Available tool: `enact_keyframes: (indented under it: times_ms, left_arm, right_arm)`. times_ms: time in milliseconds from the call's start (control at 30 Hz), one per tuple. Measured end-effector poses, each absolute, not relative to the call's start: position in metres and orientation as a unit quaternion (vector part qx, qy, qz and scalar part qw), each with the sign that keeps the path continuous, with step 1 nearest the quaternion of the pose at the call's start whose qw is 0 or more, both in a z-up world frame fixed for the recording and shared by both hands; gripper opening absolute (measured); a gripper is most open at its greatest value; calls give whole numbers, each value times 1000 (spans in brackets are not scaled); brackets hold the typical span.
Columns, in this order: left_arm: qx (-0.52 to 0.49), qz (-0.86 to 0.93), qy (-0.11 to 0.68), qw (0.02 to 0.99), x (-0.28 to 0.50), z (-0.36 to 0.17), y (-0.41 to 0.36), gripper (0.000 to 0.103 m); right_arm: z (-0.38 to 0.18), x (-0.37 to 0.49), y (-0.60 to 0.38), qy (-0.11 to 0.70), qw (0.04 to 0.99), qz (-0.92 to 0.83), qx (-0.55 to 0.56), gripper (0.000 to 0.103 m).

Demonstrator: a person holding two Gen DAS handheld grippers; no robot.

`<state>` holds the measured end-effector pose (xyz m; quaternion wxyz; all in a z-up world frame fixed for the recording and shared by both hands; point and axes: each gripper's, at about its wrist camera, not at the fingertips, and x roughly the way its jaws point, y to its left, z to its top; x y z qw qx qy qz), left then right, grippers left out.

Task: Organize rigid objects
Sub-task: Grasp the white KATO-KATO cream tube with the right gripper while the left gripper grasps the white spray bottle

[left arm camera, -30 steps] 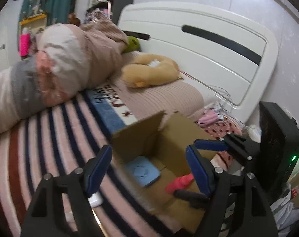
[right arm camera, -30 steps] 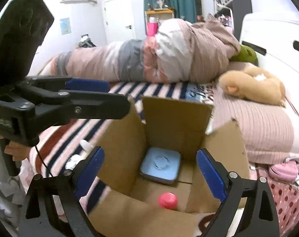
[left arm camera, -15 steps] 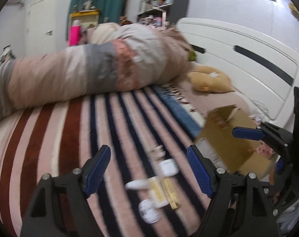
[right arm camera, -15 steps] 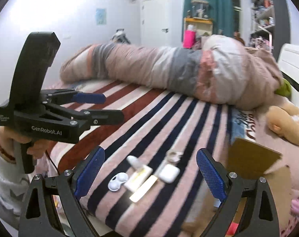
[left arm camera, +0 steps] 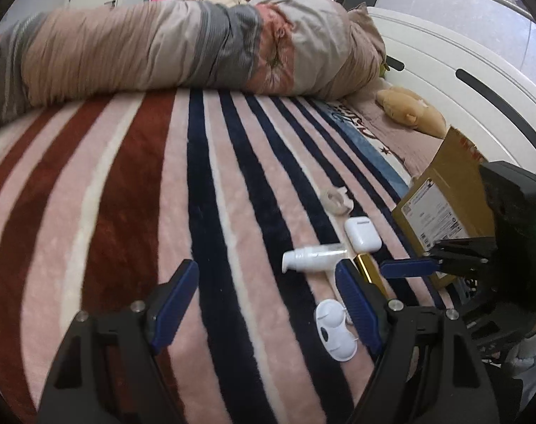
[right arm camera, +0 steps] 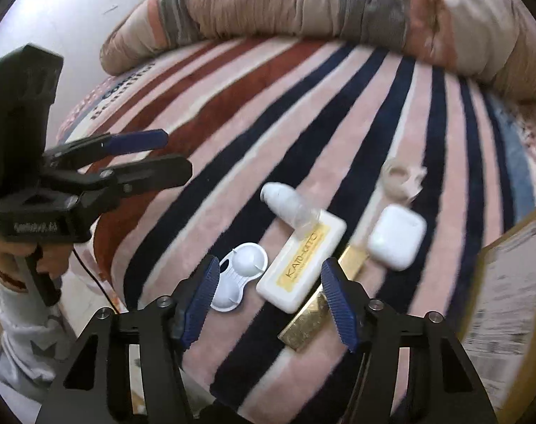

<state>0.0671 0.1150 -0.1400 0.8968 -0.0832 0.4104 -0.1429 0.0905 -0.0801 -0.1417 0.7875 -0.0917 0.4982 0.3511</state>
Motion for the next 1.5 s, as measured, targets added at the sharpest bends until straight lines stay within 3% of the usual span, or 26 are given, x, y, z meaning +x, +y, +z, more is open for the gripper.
enact_keyframes:
  times_ms: [67,333,533,900,1367,1433,1500]
  left_arm:
    - [-90,-147,415,893,70,-147,114,77]
    - [-94,-162,427,884,79,-166,114,77]
    - [-111,-199,437,870,90,-173,96,77]
    - [-39,-201,457,866,115,-187,46,77]
    - [67,-297,459,835,126,-187,43,77]
    - [75,-293,460,835,127,-190,41,61]
    - [85,-284,459,837,126,-192,39,58]
  right_arm:
    - [-153,100,-77,517,779,346,-82,46]
    - [-173,123,-69,567,767,289,-82,42]
    - [-168,117,-76,539,793,268,-93,33]
    - [-169,115,-107,541,789,270,-112,33]
    - [-168,113,-115,538,785,288,-113,33]
    - [-168,113,-114,537,786,285,-113,33]
    - [-167,115,-116,536,790,279,-104,33]
